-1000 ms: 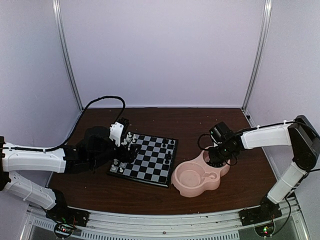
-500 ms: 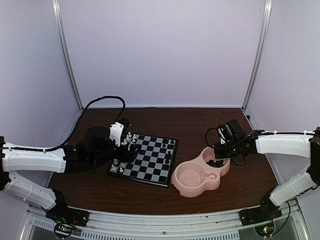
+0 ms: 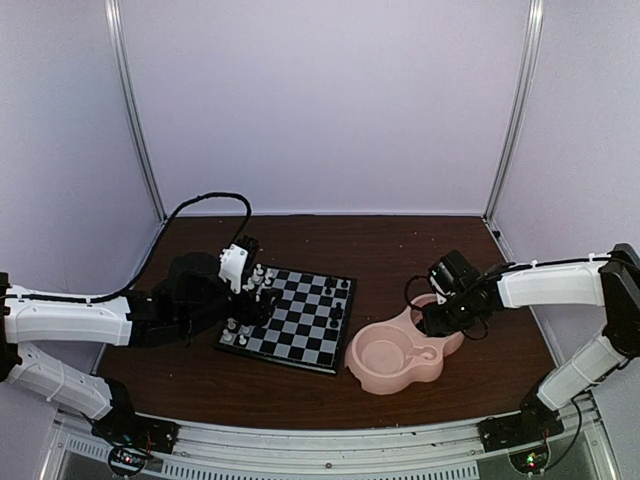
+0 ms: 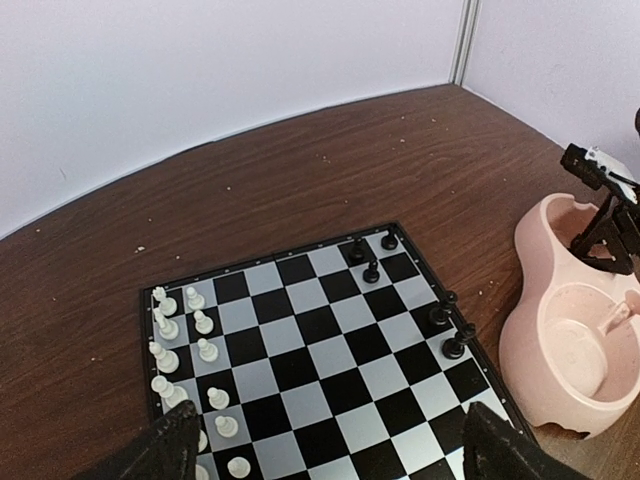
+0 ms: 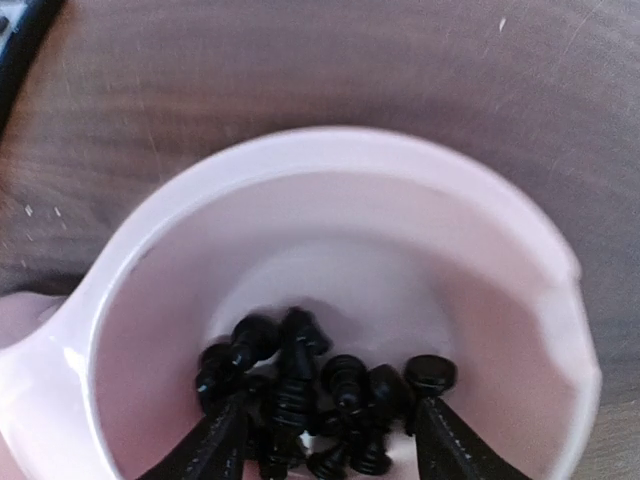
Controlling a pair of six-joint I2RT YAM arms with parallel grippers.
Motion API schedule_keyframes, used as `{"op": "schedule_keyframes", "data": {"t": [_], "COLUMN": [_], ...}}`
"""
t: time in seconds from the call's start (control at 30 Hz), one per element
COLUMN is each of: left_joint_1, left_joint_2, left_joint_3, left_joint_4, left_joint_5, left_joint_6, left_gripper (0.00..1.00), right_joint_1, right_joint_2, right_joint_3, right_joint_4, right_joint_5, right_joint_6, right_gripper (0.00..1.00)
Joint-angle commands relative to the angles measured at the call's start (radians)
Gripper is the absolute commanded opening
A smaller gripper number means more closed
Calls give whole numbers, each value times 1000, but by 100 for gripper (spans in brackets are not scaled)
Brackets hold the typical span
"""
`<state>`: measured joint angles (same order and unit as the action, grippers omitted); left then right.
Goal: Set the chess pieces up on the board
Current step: Pick up the chess pile from the storage box.
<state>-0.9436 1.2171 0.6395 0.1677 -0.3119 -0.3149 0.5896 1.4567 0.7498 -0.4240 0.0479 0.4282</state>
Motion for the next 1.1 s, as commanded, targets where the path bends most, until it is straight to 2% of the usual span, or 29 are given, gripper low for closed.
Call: {"op": "schedule_keyframes", "data": {"t": [0.0,0.13,0.37,0.47,0.6,1.07], "left_joint_1": [2,2,2,2,2,2], "left_joint_2": [2,-2,2,2,3,7], "left_joint_3": [26,29,35,37,37,39], "left_joint_4": [17,8,2,0,-1,-3], "left_joint_5": [2,4,13,17,18,14], "left_joint_6": [15,16,16,14,14,20], "left_gripper": [91,91,91,91,91,91], "right_joint_1": [17,22,23,24,24,24], "right_joint_2": [45,77,159,197,205,116], "right_joint_3": [43,82,130,141,145,137], "right_joint_4": [-96,-158,-210,-207,-192,-153], "right_joint_5": [-18,0,-10,-29,-45,-29], "right_joint_6": [7,5,-1,-4,-4,5], "right_gripper": [63,67,63,57,42,22]}}
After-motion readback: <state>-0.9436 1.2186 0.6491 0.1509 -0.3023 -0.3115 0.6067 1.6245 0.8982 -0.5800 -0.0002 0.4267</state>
